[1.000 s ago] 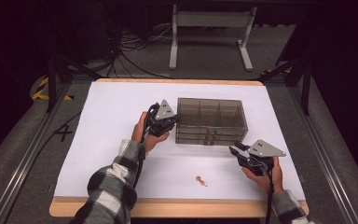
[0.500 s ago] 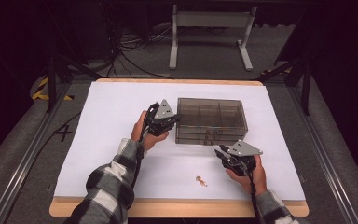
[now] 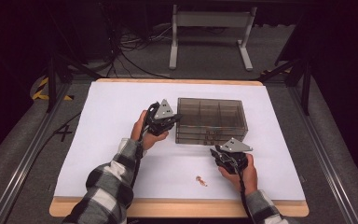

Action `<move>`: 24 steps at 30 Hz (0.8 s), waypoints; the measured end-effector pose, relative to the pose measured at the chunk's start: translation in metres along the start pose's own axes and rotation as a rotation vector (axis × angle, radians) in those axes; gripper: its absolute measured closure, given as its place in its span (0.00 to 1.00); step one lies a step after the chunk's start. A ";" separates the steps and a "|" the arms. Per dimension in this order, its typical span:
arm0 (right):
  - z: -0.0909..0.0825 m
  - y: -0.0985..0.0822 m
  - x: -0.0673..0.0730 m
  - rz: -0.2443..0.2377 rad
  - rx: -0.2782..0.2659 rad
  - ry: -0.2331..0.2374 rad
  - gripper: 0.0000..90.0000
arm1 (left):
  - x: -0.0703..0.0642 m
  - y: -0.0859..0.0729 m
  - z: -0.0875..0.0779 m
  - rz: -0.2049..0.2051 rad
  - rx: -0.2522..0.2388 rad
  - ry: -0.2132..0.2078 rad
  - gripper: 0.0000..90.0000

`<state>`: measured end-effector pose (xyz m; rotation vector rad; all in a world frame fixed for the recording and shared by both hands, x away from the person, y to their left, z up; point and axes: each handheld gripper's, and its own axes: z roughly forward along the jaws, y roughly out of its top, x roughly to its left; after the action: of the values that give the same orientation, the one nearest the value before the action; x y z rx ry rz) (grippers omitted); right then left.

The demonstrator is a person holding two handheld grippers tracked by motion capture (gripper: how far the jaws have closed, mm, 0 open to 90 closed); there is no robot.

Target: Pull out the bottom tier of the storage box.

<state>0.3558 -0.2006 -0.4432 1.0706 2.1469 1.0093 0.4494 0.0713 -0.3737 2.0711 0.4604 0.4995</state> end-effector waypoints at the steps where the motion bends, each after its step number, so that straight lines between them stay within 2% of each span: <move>1: 0.001 0.000 0.000 0.005 -0.002 0.003 0.80 | 0.000 0.000 0.000 -0.001 -0.001 -0.001 1.00; 7: 0.004 0.001 0.003 0.003 0.012 -0.016 0.79 | 0.001 -0.001 0.001 -0.001 -0.004 0.002 1.00; 12: 0.008 0.003 0.006 0.048 0.026 -0.039 0.76 | 0.002 -0.001 0.001 -0.007 -0.013 0.005 1.00; 14: 0.009 0.005 0.008 0.090 0.044 -0.070 0.72 | 0.001 0.000 0.002 0.000 -0.007 0.007 1.00; 15: 0.009 0.005 0.008 0.090 0.044 -0.070 0.72 | 0.001 0.000 0.002 0.000 -0.007 0.007 1.00; 16: 0.010 0.007 0.009 0.122 0.051 -0.073 0.71 | 0.001 0.000 0.002 0.000 -0.006 0.008 1.00; 20: 0.013 0.015 0.018 0.171 0.065 -0.122 0.64 | 0.001 -0.002 0.002 -0.015 -0.016 0.005 1.00; 24: 0.020 0.019 0.026 0.226 0.074 -0.158 0.58 | 0.000 -0.002 0.002 -0.010 -0.019 0.009 1.00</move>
<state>0.3642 -0.1639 -0.4429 1.4050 1.9822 0.9149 0.4500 0.0714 -0.3764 2.0480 0.4696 0.5053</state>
